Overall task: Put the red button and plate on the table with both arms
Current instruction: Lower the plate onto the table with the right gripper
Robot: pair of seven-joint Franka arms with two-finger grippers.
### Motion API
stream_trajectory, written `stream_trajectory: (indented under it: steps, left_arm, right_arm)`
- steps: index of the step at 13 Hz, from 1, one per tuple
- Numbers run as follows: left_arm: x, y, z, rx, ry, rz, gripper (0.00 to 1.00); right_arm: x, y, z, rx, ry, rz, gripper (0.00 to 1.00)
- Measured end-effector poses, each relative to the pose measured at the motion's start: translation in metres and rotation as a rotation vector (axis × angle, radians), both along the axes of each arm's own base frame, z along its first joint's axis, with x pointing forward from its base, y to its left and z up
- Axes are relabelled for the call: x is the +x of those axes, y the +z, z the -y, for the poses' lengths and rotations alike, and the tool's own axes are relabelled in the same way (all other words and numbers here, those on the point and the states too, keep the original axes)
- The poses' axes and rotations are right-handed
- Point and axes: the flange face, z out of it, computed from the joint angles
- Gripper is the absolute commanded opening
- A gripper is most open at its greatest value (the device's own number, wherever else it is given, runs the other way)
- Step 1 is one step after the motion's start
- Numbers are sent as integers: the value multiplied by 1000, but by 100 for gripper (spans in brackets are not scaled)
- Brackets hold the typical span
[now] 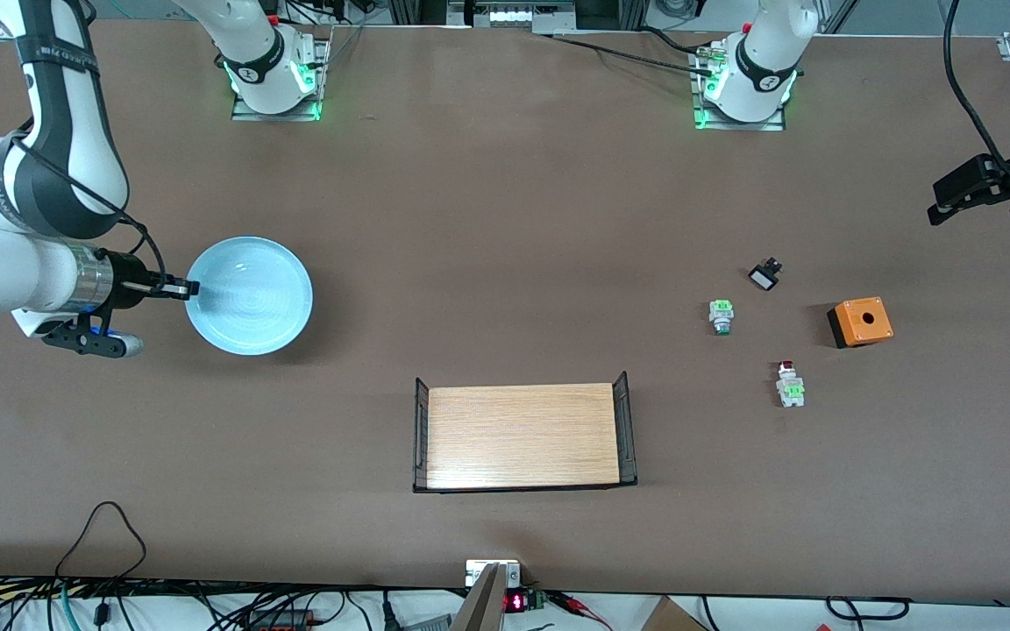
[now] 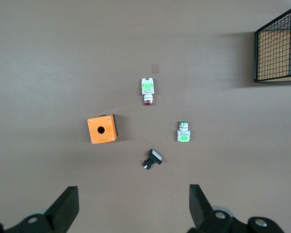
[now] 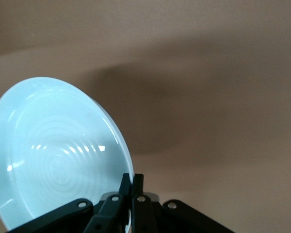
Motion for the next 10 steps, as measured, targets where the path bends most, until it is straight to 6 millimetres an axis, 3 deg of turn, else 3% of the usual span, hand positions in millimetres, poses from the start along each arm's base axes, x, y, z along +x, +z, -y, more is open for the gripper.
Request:
stream_trajectory:
  steps: [7,10]
  left_arm:
    - [0,0,2,0,-2,0,100]
    - [0,0,2,0,-2,0,100]
  right_arm:
    - [-43,-92,37,1,88,117,0]
    - [-68,-122,51,-13,127,186,0]
